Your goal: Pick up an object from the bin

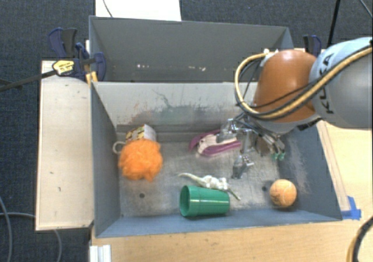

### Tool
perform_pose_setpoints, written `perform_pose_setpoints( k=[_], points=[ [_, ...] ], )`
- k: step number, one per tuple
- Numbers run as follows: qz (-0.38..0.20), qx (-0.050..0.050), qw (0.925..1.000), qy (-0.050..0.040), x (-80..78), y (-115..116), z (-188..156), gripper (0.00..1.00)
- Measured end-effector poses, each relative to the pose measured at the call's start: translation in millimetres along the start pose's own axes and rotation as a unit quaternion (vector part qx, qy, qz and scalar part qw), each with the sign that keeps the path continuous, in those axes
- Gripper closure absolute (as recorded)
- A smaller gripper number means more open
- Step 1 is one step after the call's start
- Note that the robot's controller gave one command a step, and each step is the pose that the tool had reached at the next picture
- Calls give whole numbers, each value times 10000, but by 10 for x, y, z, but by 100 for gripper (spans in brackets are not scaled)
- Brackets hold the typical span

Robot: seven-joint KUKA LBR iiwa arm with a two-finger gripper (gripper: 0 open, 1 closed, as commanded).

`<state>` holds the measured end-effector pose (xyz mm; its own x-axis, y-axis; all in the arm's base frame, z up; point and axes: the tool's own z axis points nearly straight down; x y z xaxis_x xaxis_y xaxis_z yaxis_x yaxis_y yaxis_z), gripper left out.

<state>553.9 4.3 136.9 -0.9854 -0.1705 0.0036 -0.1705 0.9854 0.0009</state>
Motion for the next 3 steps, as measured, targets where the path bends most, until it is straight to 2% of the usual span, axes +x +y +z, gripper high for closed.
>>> perform_pose_setpoints(
  k=[1, 2, 3],
  points=[
    [-507, 43, 9987, -35, -109, 393, 213, 0],
    [-259, 44, 9997, 10, -128, 487, 275, 0],
    [628, -1, 9980, -14, -184, 664, 299, 0]
  ],
)
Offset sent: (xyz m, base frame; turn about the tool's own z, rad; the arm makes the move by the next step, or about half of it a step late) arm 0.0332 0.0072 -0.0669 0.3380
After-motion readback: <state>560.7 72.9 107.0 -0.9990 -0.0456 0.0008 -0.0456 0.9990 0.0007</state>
